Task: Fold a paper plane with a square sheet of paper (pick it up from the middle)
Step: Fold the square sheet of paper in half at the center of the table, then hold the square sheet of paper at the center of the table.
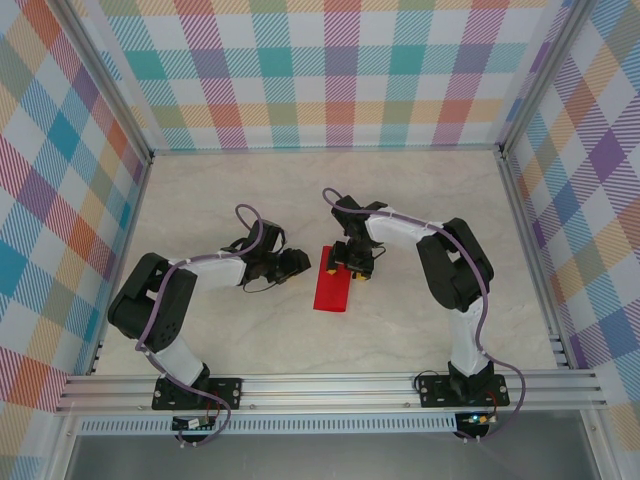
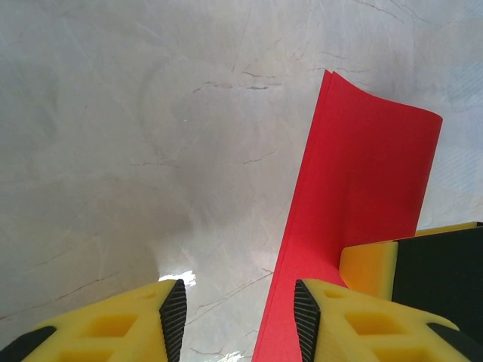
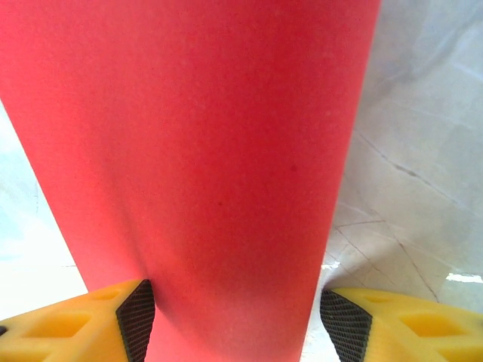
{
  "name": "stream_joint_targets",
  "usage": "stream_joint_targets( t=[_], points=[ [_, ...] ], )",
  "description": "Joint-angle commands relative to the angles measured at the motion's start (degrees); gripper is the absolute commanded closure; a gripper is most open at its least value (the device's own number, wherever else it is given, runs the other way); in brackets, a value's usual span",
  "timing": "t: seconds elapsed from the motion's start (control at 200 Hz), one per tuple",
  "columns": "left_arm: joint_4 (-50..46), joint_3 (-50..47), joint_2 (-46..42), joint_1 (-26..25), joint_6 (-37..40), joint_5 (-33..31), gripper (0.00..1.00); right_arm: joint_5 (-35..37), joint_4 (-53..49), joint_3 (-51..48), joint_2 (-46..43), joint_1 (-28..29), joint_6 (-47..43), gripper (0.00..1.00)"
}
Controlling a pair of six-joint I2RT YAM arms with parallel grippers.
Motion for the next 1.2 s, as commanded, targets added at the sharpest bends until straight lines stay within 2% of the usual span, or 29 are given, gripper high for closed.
stream_joint_targets(
  t=[0.0, 0.875, 1.195],
  points=[
    [0.7, 0.7, 0.8, -0.7, -0.5, 1.1, 0.56, -0.4, 5.0, -4.9, 11.4, 1.6, -1.7, 0.34],
    [0.7, 1.3, 1.6, -1.6, -0.6, 2.2, 0.61, 0.1, 4.1, -3.9, 14.4, 1.9, -1.7, 0.32],
    [5.3, 1.7, 3.4, -2.2, -2.4, 8.0, 0.78, 1.3, 3.7, -4.0, 15.3, 2.2, -1.8, 0.32]
  ],
)
